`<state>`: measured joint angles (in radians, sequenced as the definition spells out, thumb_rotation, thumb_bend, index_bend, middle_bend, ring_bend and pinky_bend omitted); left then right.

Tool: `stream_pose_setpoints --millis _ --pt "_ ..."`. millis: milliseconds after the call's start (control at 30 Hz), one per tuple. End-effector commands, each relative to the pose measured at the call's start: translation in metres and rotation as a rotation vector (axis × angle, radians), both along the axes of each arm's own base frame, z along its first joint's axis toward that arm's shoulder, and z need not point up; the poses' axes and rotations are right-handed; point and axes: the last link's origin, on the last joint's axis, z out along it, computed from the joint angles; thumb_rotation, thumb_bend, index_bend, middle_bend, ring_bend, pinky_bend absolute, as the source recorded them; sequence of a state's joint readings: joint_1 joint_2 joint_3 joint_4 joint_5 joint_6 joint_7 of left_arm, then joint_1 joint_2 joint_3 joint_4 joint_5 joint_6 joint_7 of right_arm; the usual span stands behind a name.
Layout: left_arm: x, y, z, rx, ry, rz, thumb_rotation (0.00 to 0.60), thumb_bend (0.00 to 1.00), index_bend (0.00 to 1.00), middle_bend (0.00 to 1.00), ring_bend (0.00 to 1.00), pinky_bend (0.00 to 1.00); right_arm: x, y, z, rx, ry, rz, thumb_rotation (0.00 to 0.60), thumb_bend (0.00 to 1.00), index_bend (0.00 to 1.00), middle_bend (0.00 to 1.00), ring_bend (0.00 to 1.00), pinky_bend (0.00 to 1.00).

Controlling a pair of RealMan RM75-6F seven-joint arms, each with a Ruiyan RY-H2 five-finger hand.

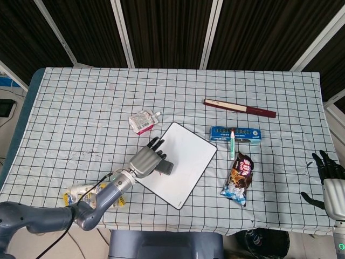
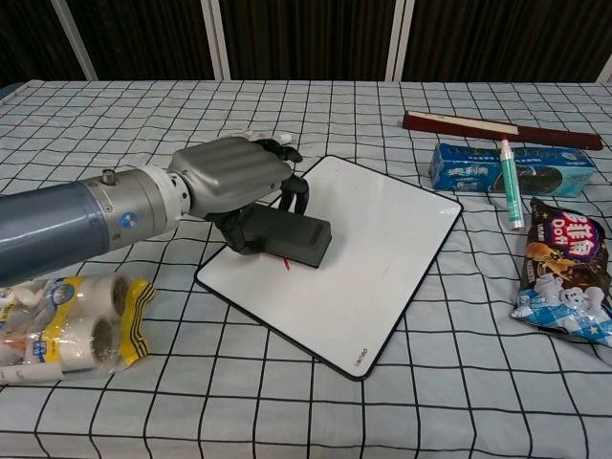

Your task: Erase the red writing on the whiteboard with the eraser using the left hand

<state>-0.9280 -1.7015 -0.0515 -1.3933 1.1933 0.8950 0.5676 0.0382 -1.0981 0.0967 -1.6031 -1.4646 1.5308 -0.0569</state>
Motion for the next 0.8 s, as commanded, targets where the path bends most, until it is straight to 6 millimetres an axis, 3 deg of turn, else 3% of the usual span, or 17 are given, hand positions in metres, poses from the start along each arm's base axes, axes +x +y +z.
stream_pose_setpoints --millis 33,333,800 --pt "-0.004 -0.008 0.002 -0.013 0.010 -0.013 0.600 0.39 0.38 0.43 0.00 0.05 0.000 0.000 0.000 0.000 0.002 0.001 0.600 0.07 0.00 0.02 0.13 0.19" --pt "0.002 -0.017 0.004 -0.009 0.010 -0.054 0.600 0.39 0.38 0.43 0.00 0.05 0.001 0.000 0.000 -0.004 0.000 0.002 0.600 0.07 0.00 0.02 0.14 0.19" --pt "0.010 0.024 -0.004 0.066 -0.016 0.010 0.600 0.39 0.38 0.42 0.00 0.05 0.000 0.000 0.000 -0.005 -0.003 -0.002 0.600 0.07 0.00 0.02 0.13 0.19"
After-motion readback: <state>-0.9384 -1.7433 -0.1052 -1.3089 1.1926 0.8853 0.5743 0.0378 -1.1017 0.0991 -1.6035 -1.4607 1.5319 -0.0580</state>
